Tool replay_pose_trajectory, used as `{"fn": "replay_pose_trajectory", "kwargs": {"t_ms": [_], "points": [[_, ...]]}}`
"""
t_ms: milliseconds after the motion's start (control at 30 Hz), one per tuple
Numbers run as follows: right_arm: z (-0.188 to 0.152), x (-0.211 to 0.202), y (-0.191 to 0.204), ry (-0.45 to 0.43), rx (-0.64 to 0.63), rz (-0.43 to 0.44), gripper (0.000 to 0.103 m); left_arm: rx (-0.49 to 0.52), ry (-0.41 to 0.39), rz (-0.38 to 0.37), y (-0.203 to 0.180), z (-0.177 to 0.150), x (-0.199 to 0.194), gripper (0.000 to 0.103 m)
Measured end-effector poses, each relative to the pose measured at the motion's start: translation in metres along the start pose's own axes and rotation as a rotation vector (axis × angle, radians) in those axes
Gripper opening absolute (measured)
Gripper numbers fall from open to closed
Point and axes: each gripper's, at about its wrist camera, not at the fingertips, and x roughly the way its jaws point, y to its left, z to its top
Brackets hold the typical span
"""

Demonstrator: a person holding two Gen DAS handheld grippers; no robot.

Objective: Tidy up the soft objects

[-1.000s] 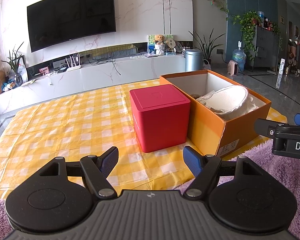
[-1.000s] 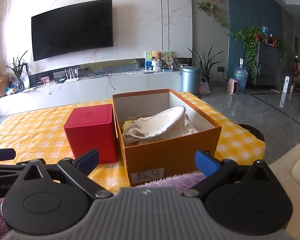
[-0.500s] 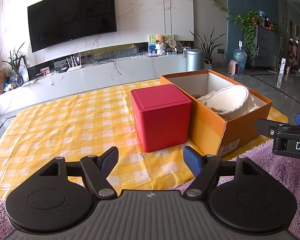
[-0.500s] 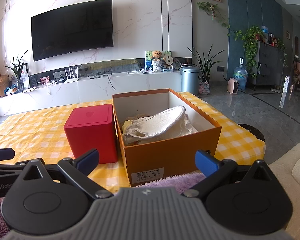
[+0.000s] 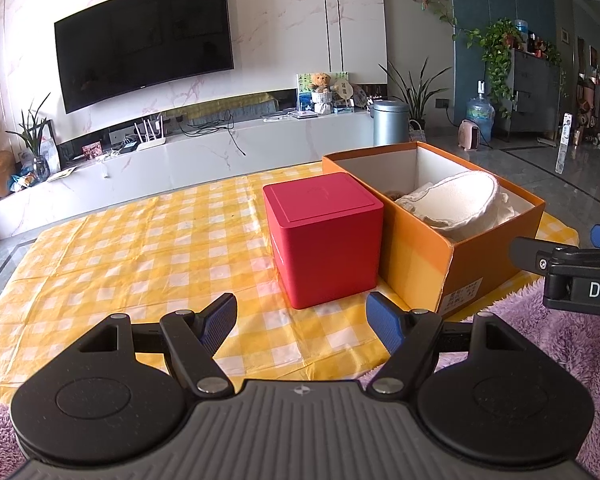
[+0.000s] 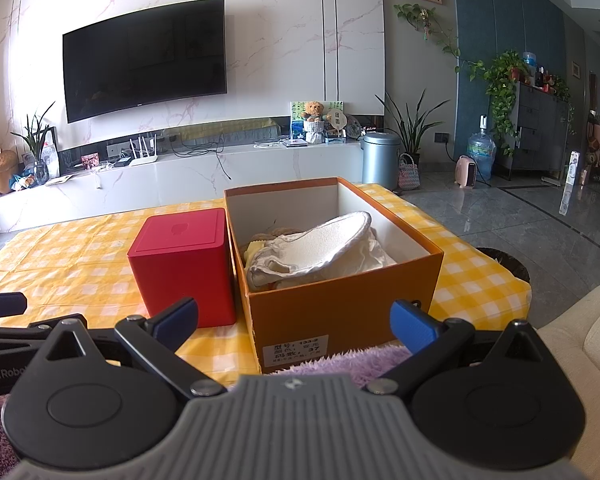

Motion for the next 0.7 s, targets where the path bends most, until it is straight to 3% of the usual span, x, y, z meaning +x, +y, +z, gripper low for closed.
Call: {"fn": "replay_pose_trajectory", "kwargs": {"t_ms": [700], "points": [[0.0001,0.0000,0.0002,0.000,-0.001,0.000,0.100,-0.002,-0.007,-0.006,-0.0014,0.0003,-0.0032,0.087]]}}
